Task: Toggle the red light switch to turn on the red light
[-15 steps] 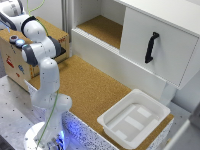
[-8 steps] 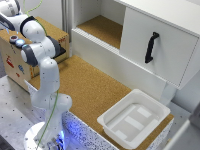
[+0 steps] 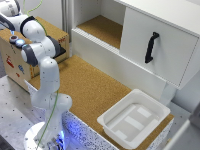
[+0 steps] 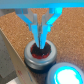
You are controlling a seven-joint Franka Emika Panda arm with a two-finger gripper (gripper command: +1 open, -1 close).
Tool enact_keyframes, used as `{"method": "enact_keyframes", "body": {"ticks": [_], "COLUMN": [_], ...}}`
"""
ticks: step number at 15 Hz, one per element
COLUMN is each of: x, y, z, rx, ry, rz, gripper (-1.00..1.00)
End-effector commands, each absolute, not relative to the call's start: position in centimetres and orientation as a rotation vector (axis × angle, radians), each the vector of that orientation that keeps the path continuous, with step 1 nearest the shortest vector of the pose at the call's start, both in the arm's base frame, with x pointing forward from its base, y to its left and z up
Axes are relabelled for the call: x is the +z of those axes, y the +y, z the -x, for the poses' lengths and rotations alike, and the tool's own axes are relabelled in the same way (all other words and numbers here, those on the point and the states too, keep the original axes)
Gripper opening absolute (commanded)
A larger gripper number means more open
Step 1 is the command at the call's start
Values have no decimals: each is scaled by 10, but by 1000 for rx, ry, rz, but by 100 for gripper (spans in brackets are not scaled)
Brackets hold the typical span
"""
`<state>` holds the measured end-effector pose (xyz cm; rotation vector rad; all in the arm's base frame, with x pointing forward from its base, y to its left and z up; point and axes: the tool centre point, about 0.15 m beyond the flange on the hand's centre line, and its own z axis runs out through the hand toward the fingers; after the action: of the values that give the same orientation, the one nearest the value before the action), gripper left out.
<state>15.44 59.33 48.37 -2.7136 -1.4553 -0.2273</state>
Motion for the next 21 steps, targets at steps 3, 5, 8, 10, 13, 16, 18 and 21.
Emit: {"method": "enact_keyframes", "body": {"ticks": [3, 5, 8, 10, 13, 16, 18, 21], "x": [443, 448, 496, 522, 516, 506, 503, 498], "y": [633, 628, 617, 607, 597, 582, 566, 526], "z": [-190, -188, -167, -157, -178, -208, -224, -249], "rx": [73, 67, -123, -206, -219, -245, -261, -277], "ry": [-1524, -1532, -1589, -1590, -1489, -1350, -1257, -1084], "rz": [2771, 2767, 2802, 2809, 2867, 2903, 2920, 2972], "gripper": [-100, -100, -100, -100, 100, 100, 100, 100]}}
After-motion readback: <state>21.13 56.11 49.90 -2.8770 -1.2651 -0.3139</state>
